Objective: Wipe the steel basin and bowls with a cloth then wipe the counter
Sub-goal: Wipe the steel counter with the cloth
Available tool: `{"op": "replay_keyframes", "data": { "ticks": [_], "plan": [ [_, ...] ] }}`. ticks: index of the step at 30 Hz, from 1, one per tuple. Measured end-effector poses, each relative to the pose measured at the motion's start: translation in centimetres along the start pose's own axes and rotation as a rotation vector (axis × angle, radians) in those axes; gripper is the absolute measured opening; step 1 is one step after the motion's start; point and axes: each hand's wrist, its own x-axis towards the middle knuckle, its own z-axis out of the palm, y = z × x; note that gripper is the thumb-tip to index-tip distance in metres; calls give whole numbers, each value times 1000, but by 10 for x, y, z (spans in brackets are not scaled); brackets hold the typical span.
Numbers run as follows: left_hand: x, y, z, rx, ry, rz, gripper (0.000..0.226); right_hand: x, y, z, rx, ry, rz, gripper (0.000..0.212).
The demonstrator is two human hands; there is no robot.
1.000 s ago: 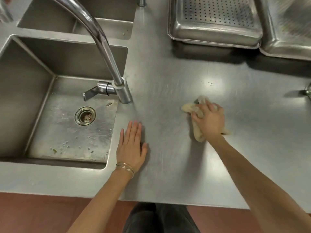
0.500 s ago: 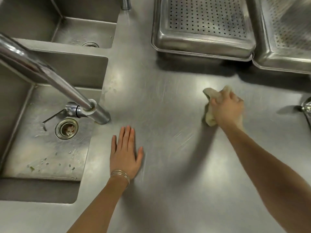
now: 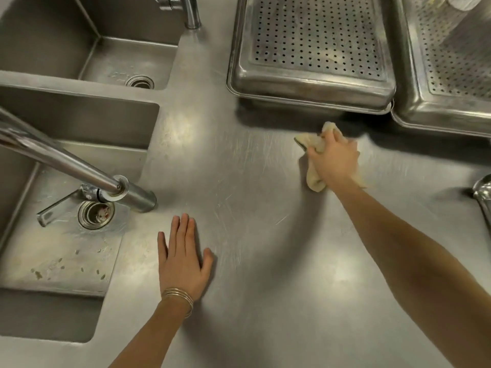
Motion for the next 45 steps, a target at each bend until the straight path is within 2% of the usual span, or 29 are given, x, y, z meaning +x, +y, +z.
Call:
{"op": "replay_keyframes", "data": {
  "ticks": [2,4,6,9,10,11,12,15,17,19,21,23,25,26,27,30,31,32,33,36,38,40,42,43,45],
  "plan": [
    [0,-1,1,1,10,5,71,15,-39,5,-34,-26,-29,49],
    [2,-1,1,1,10,-1,71,13,-71,13,-40,-24,-162,51],
    [1,0,1,-2,0,0,70,-12,-84,19,10,-44,-448,54],
    [2,0,-1,-27,-5,-10,71,-37,-51,21,84,-10,-956,50],
    [2,0,-1,-25,-9,-12,71,-32,-37,19,83,9,-1012,48],
    [2,0,-1,-23,-10,-11,71,-24,-29,17,73,9,-968,50],
    [2,0,-1,-26,-7,-9,71,-15,-30,15,59,7,-847,53],
    [3,0,0,-26,-13,-9,71,-1,-80,15,22,33,-370,49],
    [2,0,0,-29,-7,-8,71,-11,-117,18,43,-11,-288,47],
    [2,0,0,-36,-6,-10,71,-35,-143,26,109,-8,-438,53],
    [2,0,-1,-47,-16,-12,71,-77,-149,34,175,29,-709,48],
    [4,0,-2,-54,-30,-13,71,-107,-132,39,225,24,-996,36],
    [2,-2,-2,-56,-40,-2,70,-94,-104,39,255,27,-1212,32],
    [-3,-4,-2,-58,-44,8,68,-82,-96,40,231,45,-1210,33],
    [-8,-8,-2,-64,-33,8,67,-70,-96,39,201,67,-1117,35],
    [-26,-16,0,-113,5,-44,67,-67,-147,33,186,90,-567,44],
    [-29,-18,0,-139,13,-49,68,-77,-170,32,170,65,-452,45],
    [-29,-18,-1,-171,28,-49,69,-88,-189,33,164,28,-413,45],
    [-29,-18,-1,-203,43,-48,70,-99,-203,34,164,-1,-447,45],
    [-28,-20,-4,-287,88,-59,71,-128,-202,39,221,34,-806,46],
    [-29,-21,-4,-290,103,-61,71,-143,-171,41,247,16,-1035,45],
    [-28,-22,-4,-270,94,-50,70,-142,-121,41,219,-10,-1146,41],
    [-27,-22,-4,-237,87,-35,69,-118,-69,35,182,65,-1110,38],
    [-26,-22,-4,-220,84,-28,69,-101,-51,29,157,92,-1003,37],
    [-25,-20,-3,-198,83,-27,69,-76,-42,18,129,79,-592,41]
  ]
}}
